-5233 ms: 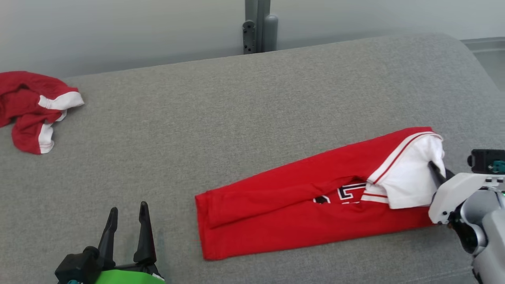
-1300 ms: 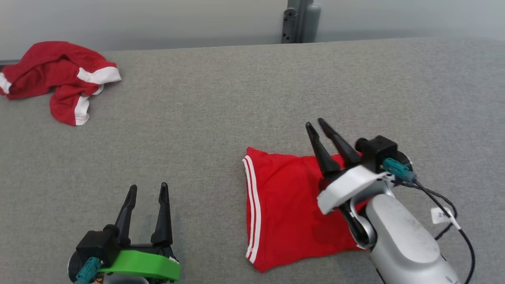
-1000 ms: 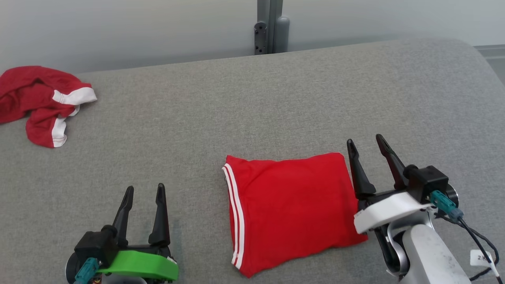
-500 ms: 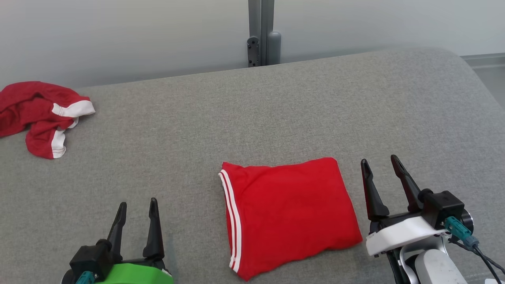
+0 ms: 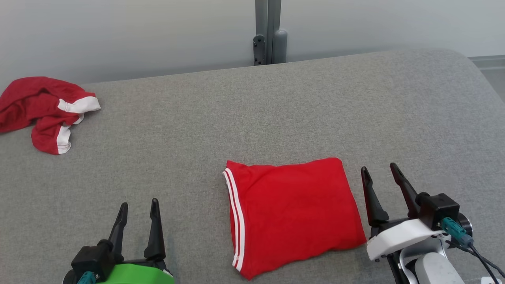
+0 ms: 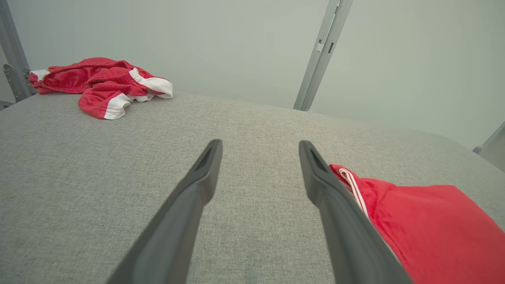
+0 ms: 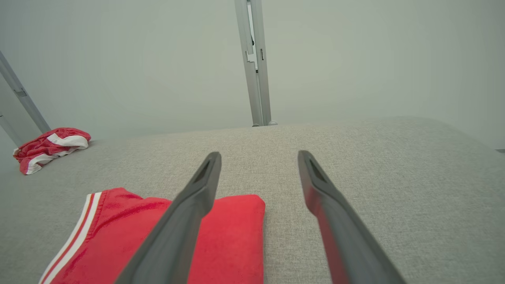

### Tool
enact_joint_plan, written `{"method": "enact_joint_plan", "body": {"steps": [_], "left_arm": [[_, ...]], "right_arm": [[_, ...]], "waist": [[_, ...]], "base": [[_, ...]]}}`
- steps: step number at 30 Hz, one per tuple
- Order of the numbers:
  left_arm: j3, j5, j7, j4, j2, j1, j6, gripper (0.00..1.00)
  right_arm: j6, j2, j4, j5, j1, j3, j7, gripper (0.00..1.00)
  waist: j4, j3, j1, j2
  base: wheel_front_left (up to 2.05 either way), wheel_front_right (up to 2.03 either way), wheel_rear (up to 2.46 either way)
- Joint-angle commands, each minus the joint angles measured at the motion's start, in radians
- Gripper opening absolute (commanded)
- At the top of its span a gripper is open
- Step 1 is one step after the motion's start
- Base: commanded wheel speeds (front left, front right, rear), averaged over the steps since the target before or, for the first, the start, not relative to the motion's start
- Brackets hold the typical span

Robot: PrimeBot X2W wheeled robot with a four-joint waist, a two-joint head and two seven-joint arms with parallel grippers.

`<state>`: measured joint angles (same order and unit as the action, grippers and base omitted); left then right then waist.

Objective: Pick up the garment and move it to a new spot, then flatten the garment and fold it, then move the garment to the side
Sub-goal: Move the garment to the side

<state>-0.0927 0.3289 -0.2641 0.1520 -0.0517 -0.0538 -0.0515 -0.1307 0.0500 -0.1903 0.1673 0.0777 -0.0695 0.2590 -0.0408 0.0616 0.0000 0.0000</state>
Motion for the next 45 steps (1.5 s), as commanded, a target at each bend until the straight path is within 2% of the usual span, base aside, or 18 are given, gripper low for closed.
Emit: {"method": "enact_joint_plan", "body": {"steps": [1,7,12,17,25,26,27,28,29,37,45], "left_arm": [[0.000,-0.005,0.000,0.000,0.001,-0.011,0.005,1.00],[-0.012,-0.005,0.000,0.004,0.000,-0.003,0.002,1.00],[-0.025,0.001,0.000,0.010,0.000,0.016,0.003,1.00],[-0.034,0.008,0.000,0.015,0.000,0.032,0.006,1.00],[-0.040,0.013,0.000,0.018,0.000,0.045,0.007,1.00],[-0.039,0.013,0.000,0.017,0.000,0.046,0.008,1.00],[-0.038,0.012,0.000,0.017,0.001,0.046,0.008,1.00],[-0.037,0.010,0.000,0.017,0.001,0.045,0.008,1.00],[-0.036,0.009,0.000,0.015,0.001,0.045,0.008,1.00],[-0.025,-0.018,0.000,0.001,0.000,0.048,-0.001,1.00],[-0.031,-0.058,0.001,-0.014,-0.018,0.067,-0.012,1.00]], "right_arm": [[0.000,0.001,-0.022,-0.002,0.010,0.003,-0.029,1.00],[0.000,0.015,-0.103,-0.018,0.050,0.001,-0.232,1.00],[0.000,0.030,-0.145,0.053,0.090,-0.028,-0.364,1.00],[0.000,0.061,-0.198,0.112,0.132,-0.052,-0.437,1.00],[0.000,0.090,-0.270,0.177,0.176,-0.107,-0.482,1.00],[0.000,0.092,-0.276,0.182,0.179,-0.113,-0.482,0.88],[0.000,0.094,-0.283,0.188,0.184,-0.118,-0.479,0.88],[0.000,0.097,-0.288,0.194,0.189,-0.122,-0.475,0.35],[0.000,0.101,-0.293,0.198,0.196,-0.128,-0.471,0.02],[0.001,0.134,-0.295,0.211,0.262,-0.118,-0.376,0.00],[0.001,0.163,-0.294,0.186,0.325,-0.061,-0.326,0.00]], "waist": [[0.001,0.000,0.0000,0.0000],[0.013,0.015,0.0000,0.0000],[0.038,0.044,0.0000,0.0000],[0.067,0.075,0.0000,0.0000],[0.096,0.098,0.0000,0.0000],[0.097,0.099,0.0000,0.0000],[0.097,0.100,0.0000,0.0000],[0.096,0.101,0.0000,0.0000],[0.094,0.102,0.0000,0.0000],[0.035,0.120,0.0000,0.0000],[-0.128,0.168,0.0000,0.0000]], "base": [[0.00,0.00,0.00],[0.00,0.00,0.00],[0.00,0.00,0.00],[0.00,0.00,0.00],[0.00,0.00,0.00],[0.00,0.00,0.00],[0.00,0.00,0.00],[0.00,0.00,0.00],[0.00,0.00,0.00],[0.00,0.00,0.00],[0.00,0.00,0.00]]}}
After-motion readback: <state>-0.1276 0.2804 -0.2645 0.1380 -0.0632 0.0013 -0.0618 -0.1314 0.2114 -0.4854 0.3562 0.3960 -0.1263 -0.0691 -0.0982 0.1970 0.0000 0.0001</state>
